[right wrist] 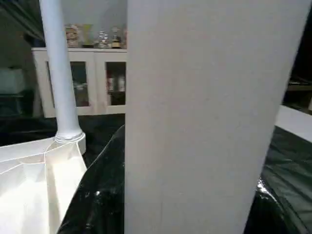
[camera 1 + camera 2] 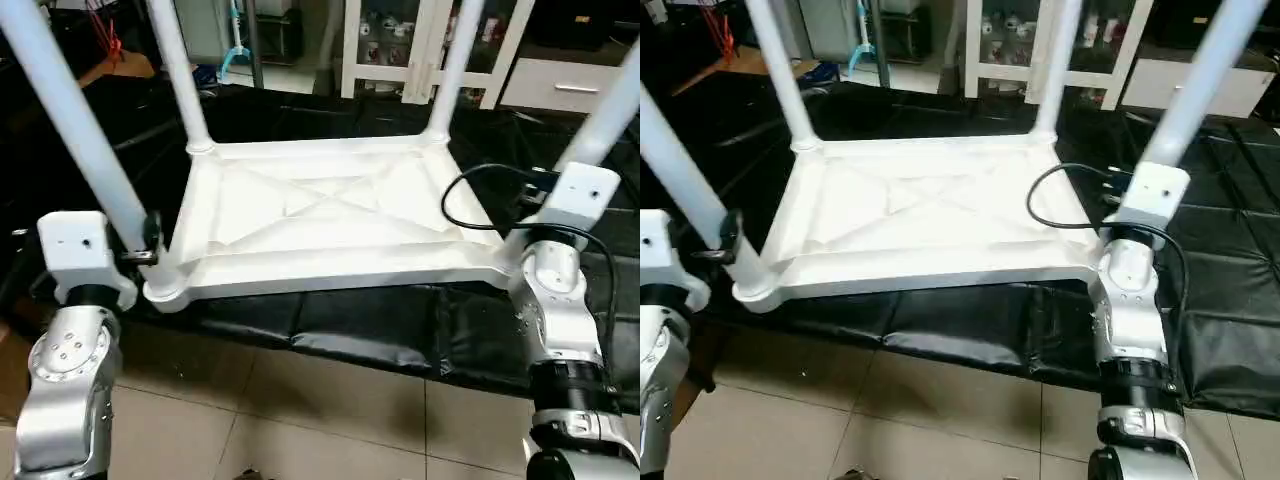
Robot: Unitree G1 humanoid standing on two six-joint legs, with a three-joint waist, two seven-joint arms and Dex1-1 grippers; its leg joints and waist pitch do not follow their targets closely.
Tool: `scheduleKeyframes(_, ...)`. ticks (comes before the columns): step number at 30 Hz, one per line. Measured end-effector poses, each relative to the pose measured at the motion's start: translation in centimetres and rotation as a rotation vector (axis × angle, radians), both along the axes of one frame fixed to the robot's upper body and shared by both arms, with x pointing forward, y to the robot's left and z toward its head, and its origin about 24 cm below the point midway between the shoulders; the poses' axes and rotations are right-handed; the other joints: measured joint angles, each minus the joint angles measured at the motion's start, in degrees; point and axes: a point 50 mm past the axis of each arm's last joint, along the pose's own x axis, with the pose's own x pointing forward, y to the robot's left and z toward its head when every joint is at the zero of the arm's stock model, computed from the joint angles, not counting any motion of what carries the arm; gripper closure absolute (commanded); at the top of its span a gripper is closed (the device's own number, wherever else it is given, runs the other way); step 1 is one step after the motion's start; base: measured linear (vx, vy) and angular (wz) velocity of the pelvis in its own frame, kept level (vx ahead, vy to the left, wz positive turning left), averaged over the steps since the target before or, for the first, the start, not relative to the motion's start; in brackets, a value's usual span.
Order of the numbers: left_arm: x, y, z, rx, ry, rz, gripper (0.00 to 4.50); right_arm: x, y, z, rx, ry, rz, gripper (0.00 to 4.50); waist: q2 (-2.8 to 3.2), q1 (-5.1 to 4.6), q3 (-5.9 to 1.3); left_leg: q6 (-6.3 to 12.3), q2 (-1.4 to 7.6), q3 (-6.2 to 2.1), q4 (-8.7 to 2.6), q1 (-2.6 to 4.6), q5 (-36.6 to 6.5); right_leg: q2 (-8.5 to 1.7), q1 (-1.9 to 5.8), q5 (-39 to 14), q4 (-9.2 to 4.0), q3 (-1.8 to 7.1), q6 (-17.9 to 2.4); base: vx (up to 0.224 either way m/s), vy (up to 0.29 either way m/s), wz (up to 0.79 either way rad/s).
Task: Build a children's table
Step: Rotate leg to tighten
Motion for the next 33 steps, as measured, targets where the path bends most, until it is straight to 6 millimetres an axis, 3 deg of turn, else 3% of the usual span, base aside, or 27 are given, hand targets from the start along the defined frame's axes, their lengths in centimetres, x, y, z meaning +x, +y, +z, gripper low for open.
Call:
scheduleKeyframes(3,0.5,-0.8,0.5,-0.036,-0.019,-0.077,0.36,-0.1,0.3,-0.1,0.007,-0.004,0.089,2.84,0.0,-0.74,-0.01,0.0,0.0,0.0,0.0,0.02,0.0,0.0,0.0,0.01,0.0,0.03,0.0,0.0,0.0,0.0)
scheduleKeyframes(4,0.7,-0.9,0.6,-0.05,-0.017,-0.091,0.08,-0.1,0.5,-0.1,0.003,-0.008,0.126,2.84,0.01,-1.01,-0.02,0.0,0.0,0.0,0.0,0.04,0.0,0.0,0.0,0.01,0.01,0.04,0.0,0.0,0.0,0.0)
scheduleKeyframes(6,0.7,-0.8,0.6,-0.059,-0.007,-0.096,0.01,-0.3,0.6,-0.1,-0.008,-0.01,0.154,2.28,0.05,-1.27,-0.04,0.0,0.02,0.0,0.0,0.07,0.0,0.04,0.0,0.01,0.01,0.04,0.01,0.0,0.0,0.0)
scheduleKeyframes(10,1.7,-0.3,0.2,-0.081,0.045,-0.087,0.0,-0.7,0.8,0.4,-0.032,-0.033,0.218,1.8,0.07,-1.44,-0.05,0.01,0.04,0.0,-0.01,0.08,0.0,0.07,-0.03,0.01,0.05,0.05,0.01,0.0,0.0,0.0)
scheduleKeyframes(16,3.0,0.5,0.6,-0.126,0.061,-0.062,0.0,-1.7,1.3,1.1,-0.038,-0.094,0.314,1.44,0.02,-2.4,-0.08,0.01,0.05,0.0,0.01,0.13,0.0,0.07,0.01,0.03,0.05,0.06,-0.02,0.0,0.0,0.0)
scheduleKeyframes(22,3.3,1.2,0.8,-0.183,0.067,-0.025,0.0,-2.8,1.5,1.1,0.014,-0.138,0.445,1.0,0.08,-2.65,-0.09,0.02,0.05,0.0,0.01,0.14,0.0,0.07,0.02,0.03,0.04,0.05,-0.02,0.0,0.0,0.0)
scheduleKeyframes(27,3.6,1.5,0.8,-0.225,0.062,-0.03,0.0,-4.0,1.1,1.1,-0.008,-0.156,0.474,1.0,0.16,-2.37,-0.1,0.02,0.06,-0.01,0.02,0.13,0.01,0.07,0.04,0.03,0.03,0.02,-0.04,0.0,0.0,0.0)
scheduleKeyframes(33,3.9,1.0,0.9,-0.23,0.066,-0.046,0.0,-4.7,0.8,2.9,-0.052,-0.255,0.426,1.0,0.2,-2.27,-0.1,0.03,0.04,-0.01,0.05,0.17,0.01,0.03,0.13,0.07,-0.01,0.01,-0.09,0.0,0.0,0.0)
